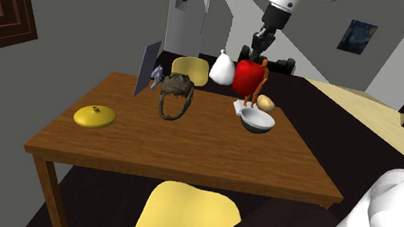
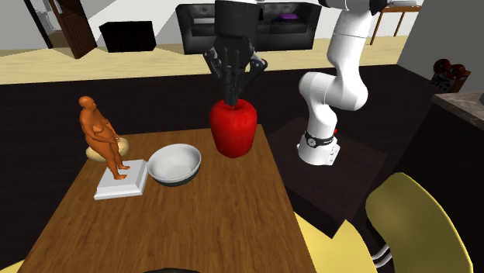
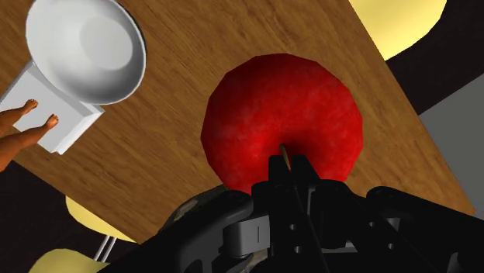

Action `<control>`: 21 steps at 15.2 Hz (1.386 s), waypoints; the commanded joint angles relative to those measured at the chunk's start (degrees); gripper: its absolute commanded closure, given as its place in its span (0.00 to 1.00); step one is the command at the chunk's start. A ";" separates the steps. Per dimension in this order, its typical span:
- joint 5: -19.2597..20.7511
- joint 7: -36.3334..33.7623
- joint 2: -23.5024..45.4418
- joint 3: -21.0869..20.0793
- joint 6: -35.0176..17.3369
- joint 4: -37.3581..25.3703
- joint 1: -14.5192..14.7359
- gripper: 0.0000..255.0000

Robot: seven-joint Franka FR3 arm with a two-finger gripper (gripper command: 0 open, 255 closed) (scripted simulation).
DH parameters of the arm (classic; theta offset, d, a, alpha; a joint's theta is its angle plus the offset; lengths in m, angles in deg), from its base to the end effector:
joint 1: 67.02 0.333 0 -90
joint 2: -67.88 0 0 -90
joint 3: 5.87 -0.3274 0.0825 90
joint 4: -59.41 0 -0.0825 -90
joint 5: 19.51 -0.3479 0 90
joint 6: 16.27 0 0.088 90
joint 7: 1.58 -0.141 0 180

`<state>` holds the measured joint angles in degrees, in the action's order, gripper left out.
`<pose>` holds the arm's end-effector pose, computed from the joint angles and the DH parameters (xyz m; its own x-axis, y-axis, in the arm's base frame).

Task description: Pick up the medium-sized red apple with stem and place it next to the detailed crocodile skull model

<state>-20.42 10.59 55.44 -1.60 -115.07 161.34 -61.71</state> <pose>0.4670 0.0065 0.6309 0.9604 0.2250 0.1642 0.2276 -0.9738 0.0028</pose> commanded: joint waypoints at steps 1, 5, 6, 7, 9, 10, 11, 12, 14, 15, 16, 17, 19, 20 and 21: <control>-0.17 -1.76 3.28 -1.06 0.01 -3.31 0.73 1.00; -0.18 -4.65 11.39 -2.66 1.07 -12.55 2.02 1.00; -0.11 -5.36 13.55 -3.00 1.53 -15.18 2.36 1.00; -0.03 -6.05 15.79 -3.33 2.08 -17.98 2.71 1.00; 0.19 -7.40 20.54 -3.92 3.48 -24.15 3.44 1.00; 0.29 -7.87 22.35 -4.11 4.11 -26.58 3.72 1.00; 0.29 -7.86 22.00 -4.10 3.18 -25.31 3.73 1.00; 0.29 -7.85 21.66 -4.10 2.25 -24.05 3.73 1.00; 0.29 -7.84 21.11 -4.10 0.48 -21.72 3.73 1.00; 0.29 -7.83 20.85 -4.10 -0.39 -20.59 3.73 1.00; 0.29 -7.82 20.62 -4.10 -1.26 -19.49 3.74 1.00; 0.29 -7.82 20.40 -4.10 -2.11 -18.42 3.74 1.00; 0.29 -7.80 20.03 -4.10 -3.80 -16.37 3.74 1.00; 0.29 -7.80 19.87 -4.10 -4.63 -15.38 3.74 1.00; 0.29 -7.79 19.73 -4.11 -5.45 -14.41 3.74 1.00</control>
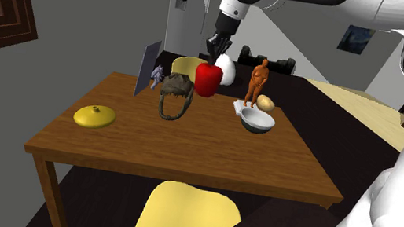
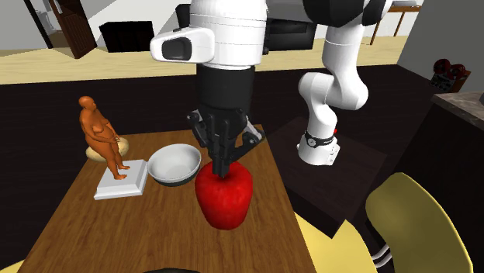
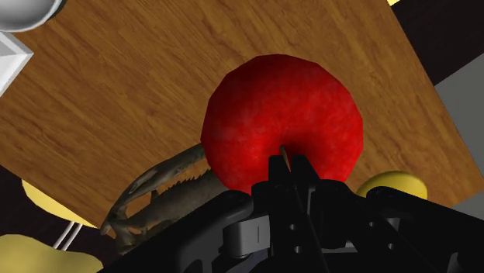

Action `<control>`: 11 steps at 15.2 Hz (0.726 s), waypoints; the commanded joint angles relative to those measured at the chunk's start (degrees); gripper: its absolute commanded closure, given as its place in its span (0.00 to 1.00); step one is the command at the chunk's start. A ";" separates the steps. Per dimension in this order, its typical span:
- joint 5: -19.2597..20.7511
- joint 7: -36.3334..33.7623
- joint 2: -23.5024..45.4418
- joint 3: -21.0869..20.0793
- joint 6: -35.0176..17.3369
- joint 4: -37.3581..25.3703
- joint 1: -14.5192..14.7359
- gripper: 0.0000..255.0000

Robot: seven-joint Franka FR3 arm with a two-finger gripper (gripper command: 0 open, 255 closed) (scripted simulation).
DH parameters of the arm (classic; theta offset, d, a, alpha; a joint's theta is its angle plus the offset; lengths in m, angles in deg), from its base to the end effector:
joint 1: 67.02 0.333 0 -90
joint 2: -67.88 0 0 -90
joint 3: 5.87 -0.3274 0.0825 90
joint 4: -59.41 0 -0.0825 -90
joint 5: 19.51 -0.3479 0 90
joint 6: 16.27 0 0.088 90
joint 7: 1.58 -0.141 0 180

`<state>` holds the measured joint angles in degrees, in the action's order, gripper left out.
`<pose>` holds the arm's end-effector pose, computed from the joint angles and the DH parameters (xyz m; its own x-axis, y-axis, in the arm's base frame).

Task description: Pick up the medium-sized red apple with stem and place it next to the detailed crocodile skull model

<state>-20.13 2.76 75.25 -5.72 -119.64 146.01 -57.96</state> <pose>0.5792 0.0922 0.5806 0.9606 0.2247 0.1636 0.2275 -0.9738 0.0019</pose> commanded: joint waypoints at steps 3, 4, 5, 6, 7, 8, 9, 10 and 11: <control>-0.01 0.05 -0.42 0.01 -3.31 3.68 -0.01 1.00; -0.01 0.06 -0.50 0.01 -4.11 4.56 -0.01 1.00; -0.01 0.07 -0.57 0.01 -4.90 5.42 -0.01 1.00; -0.02 0.08 -0.62 0.01 -5.69 6.26 -0.01 1.00; -0.02 0.08 -0.66 0.00 -6.47 7.08 -0.01 1.00; -0.02 0.09 -0.68 0.00 -7.25 7.88 0.00 1.00; -0.02 0.10 -0.69 0.00 -8.02 8.66 0.00 1.00; -0.03 0.11 -0.69 0.00 -8.79 9.43 0.00 1.00; -0.03 0.11 -0.67 0.00 -9.56 10.18 0.00 1.00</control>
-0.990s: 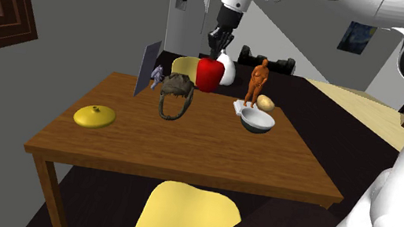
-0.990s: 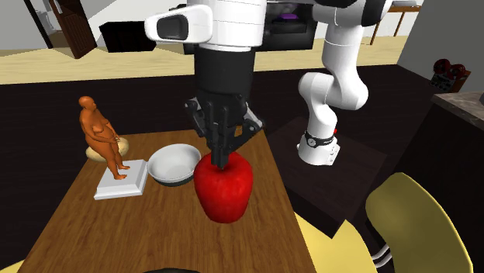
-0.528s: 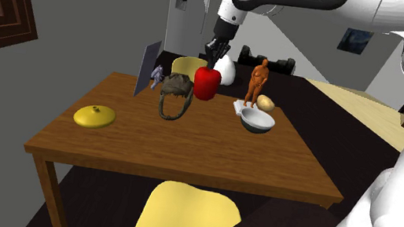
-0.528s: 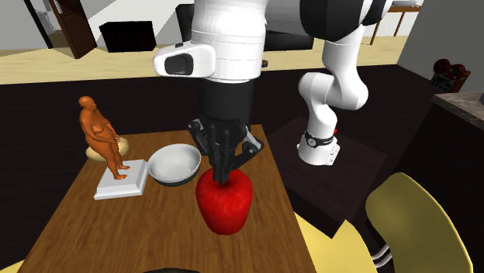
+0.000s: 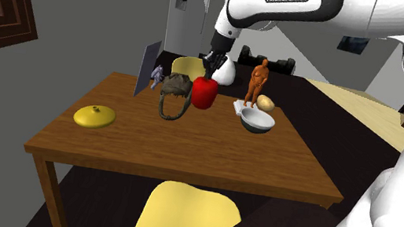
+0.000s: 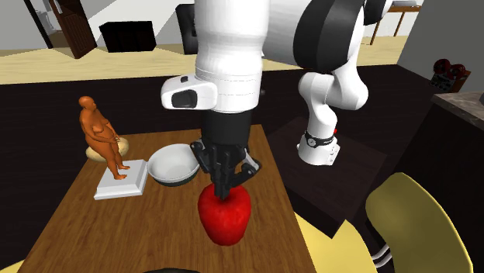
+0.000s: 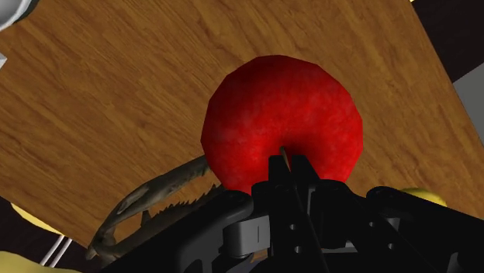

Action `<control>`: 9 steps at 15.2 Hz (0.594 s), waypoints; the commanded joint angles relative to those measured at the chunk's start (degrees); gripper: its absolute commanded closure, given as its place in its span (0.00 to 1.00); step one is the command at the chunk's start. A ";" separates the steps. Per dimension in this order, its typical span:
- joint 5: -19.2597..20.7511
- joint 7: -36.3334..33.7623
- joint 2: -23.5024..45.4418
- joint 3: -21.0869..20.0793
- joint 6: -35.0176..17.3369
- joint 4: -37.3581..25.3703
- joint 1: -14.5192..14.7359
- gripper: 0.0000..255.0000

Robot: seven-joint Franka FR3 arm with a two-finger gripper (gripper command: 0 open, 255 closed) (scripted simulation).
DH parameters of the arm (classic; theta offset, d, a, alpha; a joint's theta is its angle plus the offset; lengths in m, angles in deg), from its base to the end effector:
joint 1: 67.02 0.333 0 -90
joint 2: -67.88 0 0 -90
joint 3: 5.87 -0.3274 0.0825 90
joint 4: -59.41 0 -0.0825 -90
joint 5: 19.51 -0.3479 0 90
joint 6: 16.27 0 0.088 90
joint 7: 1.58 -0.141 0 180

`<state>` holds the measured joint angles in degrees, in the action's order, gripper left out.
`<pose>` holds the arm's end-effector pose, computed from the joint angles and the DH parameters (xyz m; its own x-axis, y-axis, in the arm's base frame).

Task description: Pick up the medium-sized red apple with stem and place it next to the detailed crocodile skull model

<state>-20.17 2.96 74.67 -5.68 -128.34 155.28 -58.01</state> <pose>0.5809 0.0914 0.5279 0.9605 0.2249 0.1638 0.2276 -0.9738 0.0021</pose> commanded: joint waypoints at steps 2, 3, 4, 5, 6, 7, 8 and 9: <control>0.01 -0.07 -0.02 -0.04 -2.37 2.35 0.05 1.00; 0.00 -0.06 0.03 -0.04 -3.13 3.05 0.05 1.00; 0.00 -0.05 0.10 -0.04 -3.88 3.73 0.05 1.00; 0.00 -0.04 0.18 -0.04 -4.63 4.40 0.05 1.00; -0.01 -0.03 0.27 -0.04 -5.37 5.06 0.05 1.00; -0.01 -0.03 0.38 -0.04 -6.12 5.69 0.05 1.00; -0.02 -0.02 0.49 -0.04 -6.85 6.32 0.05 1.00; -0.02 -0.01 0.62 -0.04 -7.59 6.93 0.05 1.00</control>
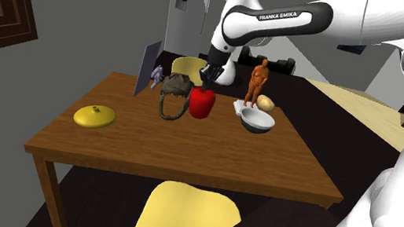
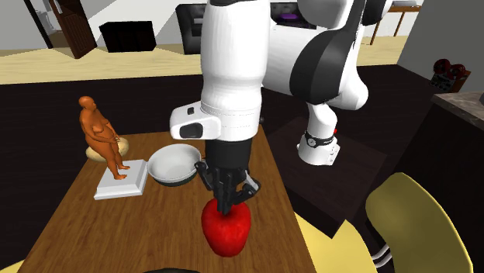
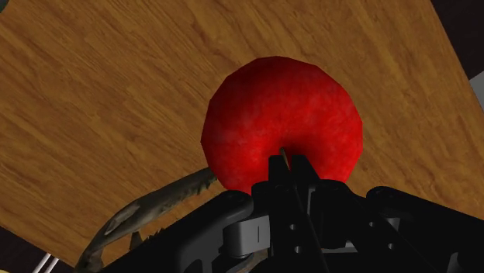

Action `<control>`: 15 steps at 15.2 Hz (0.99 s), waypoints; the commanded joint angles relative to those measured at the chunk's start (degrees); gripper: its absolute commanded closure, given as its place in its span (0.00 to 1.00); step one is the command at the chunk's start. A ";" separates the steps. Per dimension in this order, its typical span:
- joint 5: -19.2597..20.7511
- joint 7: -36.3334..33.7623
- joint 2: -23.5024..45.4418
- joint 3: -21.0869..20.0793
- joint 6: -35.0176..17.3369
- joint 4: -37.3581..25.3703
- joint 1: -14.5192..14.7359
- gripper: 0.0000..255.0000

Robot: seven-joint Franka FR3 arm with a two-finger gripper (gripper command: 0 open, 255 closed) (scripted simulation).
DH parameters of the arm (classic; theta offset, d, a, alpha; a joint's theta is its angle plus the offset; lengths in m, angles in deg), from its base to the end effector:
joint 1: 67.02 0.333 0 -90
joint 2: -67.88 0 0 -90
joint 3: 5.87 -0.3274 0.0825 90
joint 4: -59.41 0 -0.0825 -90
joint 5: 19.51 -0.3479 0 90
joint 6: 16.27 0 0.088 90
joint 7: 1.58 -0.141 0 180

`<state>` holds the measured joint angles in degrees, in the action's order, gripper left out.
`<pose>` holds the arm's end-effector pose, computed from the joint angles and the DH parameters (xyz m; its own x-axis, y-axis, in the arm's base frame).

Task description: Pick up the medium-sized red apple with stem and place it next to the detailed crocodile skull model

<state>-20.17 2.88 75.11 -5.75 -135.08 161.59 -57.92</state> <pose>0.5811 0.0928 0.4849 0.9605 0.2250 0.1636 0.2277 -0.9737 0.0021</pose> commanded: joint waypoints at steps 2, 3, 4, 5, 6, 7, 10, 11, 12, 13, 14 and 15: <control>-0.03 0.09 0.48 0.02 -2.32 1.79 -0.03 1.00; -0.04 0.10 0.64 0.02 -3.05 2.35 -0.03 1.00; -0.04 0.11 0.82 0.02 -3.77 2.91 -0.03 1.00; -0.05 0.12 1.00 0.02 -4.50 3.45 -0.03 1.00; -0.05 0.13 1.20 0.02 -5.22 3.97 -0.03 1.00; -0.06 0.14 1.41 0.02 -5.94 4.48 -0.03 1.00; -0.08 0.17 2.10 0.01 -8.09 5.93 -0.03 1.00; -0.09 0.17 2.35 0.01 -8.80 6.39 -0.03 1.00; -0.09 0.18 2.62 0.01 -9.51 6.84 -0.03 1.00; -0.10 0.19 2.89 0.01 -10.21 7.27 -0.03 1.00; -0.11 0.21 3.18 0.00 -10.92 7.69 -0.03 1.00; -0.12 0.21 3.46 0.00 -11.62 8.11 -0.03 1.00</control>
<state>-20.26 3.00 78.25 -5.77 -146.09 169.47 -57.91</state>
